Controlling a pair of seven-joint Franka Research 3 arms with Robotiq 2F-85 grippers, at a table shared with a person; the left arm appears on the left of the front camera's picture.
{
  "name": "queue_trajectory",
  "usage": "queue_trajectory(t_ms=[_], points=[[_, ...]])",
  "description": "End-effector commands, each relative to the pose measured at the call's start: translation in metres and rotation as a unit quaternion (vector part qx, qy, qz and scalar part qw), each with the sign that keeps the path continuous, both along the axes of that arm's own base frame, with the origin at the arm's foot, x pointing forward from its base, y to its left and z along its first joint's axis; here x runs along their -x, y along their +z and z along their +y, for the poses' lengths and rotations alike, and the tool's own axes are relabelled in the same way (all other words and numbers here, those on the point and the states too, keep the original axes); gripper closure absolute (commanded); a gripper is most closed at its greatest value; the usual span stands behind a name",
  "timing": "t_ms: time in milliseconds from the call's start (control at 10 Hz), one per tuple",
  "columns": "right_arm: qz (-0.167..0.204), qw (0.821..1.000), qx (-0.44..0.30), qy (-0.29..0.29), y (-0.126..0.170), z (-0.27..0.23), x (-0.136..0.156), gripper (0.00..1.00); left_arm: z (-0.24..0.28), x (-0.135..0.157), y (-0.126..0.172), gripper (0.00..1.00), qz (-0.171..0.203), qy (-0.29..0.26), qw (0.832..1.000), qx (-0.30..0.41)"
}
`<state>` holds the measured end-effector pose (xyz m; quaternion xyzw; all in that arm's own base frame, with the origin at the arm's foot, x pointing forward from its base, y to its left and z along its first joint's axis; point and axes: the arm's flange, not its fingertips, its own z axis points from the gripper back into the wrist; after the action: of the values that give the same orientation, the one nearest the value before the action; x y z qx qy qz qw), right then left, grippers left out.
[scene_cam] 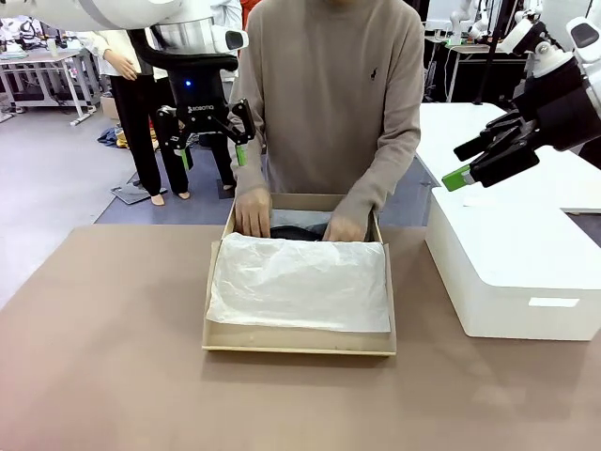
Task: Pack the shoes into the box.
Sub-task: Close the Shoes Box.
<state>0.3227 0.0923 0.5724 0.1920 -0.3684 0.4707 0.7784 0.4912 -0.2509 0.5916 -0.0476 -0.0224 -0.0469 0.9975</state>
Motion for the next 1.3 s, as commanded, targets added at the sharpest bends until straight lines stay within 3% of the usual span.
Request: queue_trajectory(t_ms=[0,200,400,600,900,1100,1200], points=[[-0.003,1.0,-0.009,0.008,0.0,0.0,-0.002,0.0,0.025,-0.003,0.001,0.0,0.026,-0.095,0.995,-0.026],[-0.003,1.0,-0.009,0.008,0.0,0.0,-0.002,0.0,0.055,-0.007,0.0,0.0,0.038,-0.169,0.983,-0.058],[-0.003,1.0,-0.009,0.008,0.0,0.0,-0.002,0.0,0.088,-0.018,-0.004,0.0,0.033,-0.291,0.954,-0.066],[-0.003,1.0,-0.009,0.008,0.0,0.0,-0.002,0.0,0.116,-0.031,-0.017,0.0,0.004,-0.405,0.913,-0.047],[-0.003,1.0,-0.009,0.008,0.0,0.0,-0.002,0.0,0.153,-0.039,-0.022,0.0,-0.056,-0.549,0.834,0.005],[-0.003,1.0,-0.009,0.008,0.0,0.0,-0.002,0.0,0.156,-0.032,-0.022,0.0,-0.076,-0.637,0.767,0.017],[-0.003,1.0,-0.009,0.008,0.0,0.0,-0.002,0.0,0.148,-0.031,-0.02,0.0,-0.093,-0.624,0.773,0.069]])
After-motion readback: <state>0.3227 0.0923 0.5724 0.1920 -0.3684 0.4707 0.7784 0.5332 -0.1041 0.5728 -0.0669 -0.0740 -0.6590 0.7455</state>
